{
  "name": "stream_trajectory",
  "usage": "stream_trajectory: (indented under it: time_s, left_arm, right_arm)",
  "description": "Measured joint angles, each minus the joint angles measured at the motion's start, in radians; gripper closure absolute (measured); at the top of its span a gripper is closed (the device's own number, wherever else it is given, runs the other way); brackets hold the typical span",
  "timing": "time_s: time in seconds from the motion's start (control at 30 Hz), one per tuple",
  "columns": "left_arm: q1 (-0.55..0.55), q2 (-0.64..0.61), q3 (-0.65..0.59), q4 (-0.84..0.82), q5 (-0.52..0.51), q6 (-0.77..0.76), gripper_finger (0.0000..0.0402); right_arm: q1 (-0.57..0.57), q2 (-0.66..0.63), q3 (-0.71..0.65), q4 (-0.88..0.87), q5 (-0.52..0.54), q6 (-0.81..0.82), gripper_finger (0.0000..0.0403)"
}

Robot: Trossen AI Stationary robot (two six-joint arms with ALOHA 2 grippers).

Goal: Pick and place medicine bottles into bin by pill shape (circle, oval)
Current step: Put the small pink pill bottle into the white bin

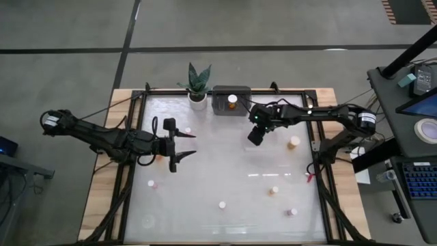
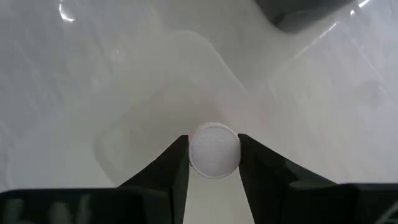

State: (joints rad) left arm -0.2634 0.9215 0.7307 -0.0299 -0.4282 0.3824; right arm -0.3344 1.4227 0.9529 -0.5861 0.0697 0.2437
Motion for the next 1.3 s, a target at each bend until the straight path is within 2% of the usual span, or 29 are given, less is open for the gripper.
stream_trajectory:
  time_s: [0.13,0.5,0.8,1.3]
  left_arm:
    - [0.0,0.0,0.0,-0.001,0.0,0.0,0.0166]
    - [0.0,0.0,0.001,-0.002,0.0,0.0,0.0166]
    - [0.0,0.0,0.001,-0.003,0.0,0.0,0.0166]
    - [0.0,0.0,0.0,-0.003,0.0,0.0,0.0166]
  right_arm:
    - [0.0,0.0,0.006,0.001,0.001,-0.008,0.0281]
    - [0.0,0.0,0.007,0.001,0.001,-0.009,0.0235]
    - [0.0,-0.024,0.022,-0.038,0.009,-0.009,0.0227]
    - [0.077,-0.199,0.067,-0.066,0.01,0.097,0.0227]
